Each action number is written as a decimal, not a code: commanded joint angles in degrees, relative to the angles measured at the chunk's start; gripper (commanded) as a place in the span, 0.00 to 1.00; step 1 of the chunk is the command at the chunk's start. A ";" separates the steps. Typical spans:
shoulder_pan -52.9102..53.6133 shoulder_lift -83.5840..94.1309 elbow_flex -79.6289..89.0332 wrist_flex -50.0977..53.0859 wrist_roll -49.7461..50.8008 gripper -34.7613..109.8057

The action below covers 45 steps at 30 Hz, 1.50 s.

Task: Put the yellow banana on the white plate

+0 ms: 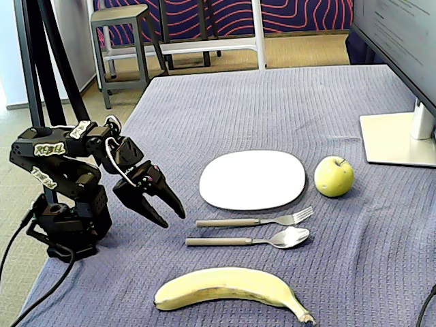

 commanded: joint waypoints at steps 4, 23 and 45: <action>-1.85 17.84 3.96 7.47 1.49 0.24; -2.11 6.94 -2.02 3.69 -3.25 0.25; 3.08 -25.66 -23.38 -12.04 2.72 0.34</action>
